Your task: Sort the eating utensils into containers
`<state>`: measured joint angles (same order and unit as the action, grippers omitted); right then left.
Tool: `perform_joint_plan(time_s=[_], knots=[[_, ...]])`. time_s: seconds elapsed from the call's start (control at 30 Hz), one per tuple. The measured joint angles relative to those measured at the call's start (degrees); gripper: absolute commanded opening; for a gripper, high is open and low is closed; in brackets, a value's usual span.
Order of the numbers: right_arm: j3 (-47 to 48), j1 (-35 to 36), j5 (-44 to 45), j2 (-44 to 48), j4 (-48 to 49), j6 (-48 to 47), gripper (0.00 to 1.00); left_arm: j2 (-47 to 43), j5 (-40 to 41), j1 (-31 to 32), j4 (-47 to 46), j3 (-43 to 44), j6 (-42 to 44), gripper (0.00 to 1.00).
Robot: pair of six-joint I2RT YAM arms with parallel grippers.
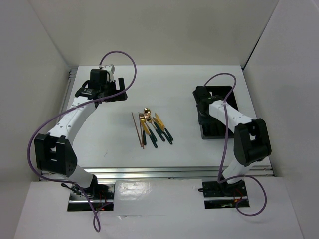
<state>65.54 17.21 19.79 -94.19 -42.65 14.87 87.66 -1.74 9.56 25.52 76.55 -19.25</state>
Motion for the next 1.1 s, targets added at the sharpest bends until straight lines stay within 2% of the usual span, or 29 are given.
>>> perform_joint_plan(time_s=[0.13, 0.23, 0.33, 0.47, 0.5, 0.53, 0.67, 0.93, 1.0, 1.03, 1.1], knots=[[0.09, 0.00, 0.13, 0.22, -0.02, -0.22, 0.48, 0.00, -0.02, 0.00, 0.00, 0.00, 0.00, 1.00], [1.05, 0.00, -0.04, 0.39, -0.20, -0.33, 0.48, 0.00, -0.02, 0.00, 0.00, 0.00, 0.00, 1.00], [3.02, 0.00, -0.07, 0.90, -0.57, -0.15, 0.53, 0.00, -0.07, 0.00, 0.00, 0.00, 0.00, 1.00], [4.74, 0.00, -3.48, 4.42, 0.07, -0.61, 0.67, 0.00, -0.15, 0.00, 0.00, 0.00, 0.00, 1.00], [4.98, 0.00, -4.87, 5.60, 0.48, -0.81, 0.74, 0.00, -0.33, 0.00, 0.00, 0.00, 0.02, 1.00], [5.25, 0.11, -6.40, 6.86, 1.01, -0.87, 0.86, 0.00, -0.52, 0.00, 0.00, 0.00, 0.00, 1.00], [6.56, 3.10, -9.49, 9.33, 3.54, -1.07, 1.00, 0.00, -1.05, 0.00, -0.02, 0.00, 0.00, 1.00], [7.28, 14.10, -12.04, 3.26, 6.80, -0.13, 1.00, 0.00, -1.18, 0.00, -0.04, 0.00, -0.15, 1.00], [7.32, 15.74, -12.26, 1.42, 6.99, 0.35, 0.93, 0.00, -1.16, 0.00, -0.02, 0.00, -0.17, 1.00], [7.32, 16.31, -12.68, 0.87, 7.21, 0.63, 0.82, 0.00, -1.14, 0.00, -0.04, 0.00, -0.17, 1.00], [7.32, 17.66, -13.66, 0.33, 8.11, 0.98, 0.71, 0.00, -1.14, 0.00, -0.04, 0.00, -0.17, 1.00]])
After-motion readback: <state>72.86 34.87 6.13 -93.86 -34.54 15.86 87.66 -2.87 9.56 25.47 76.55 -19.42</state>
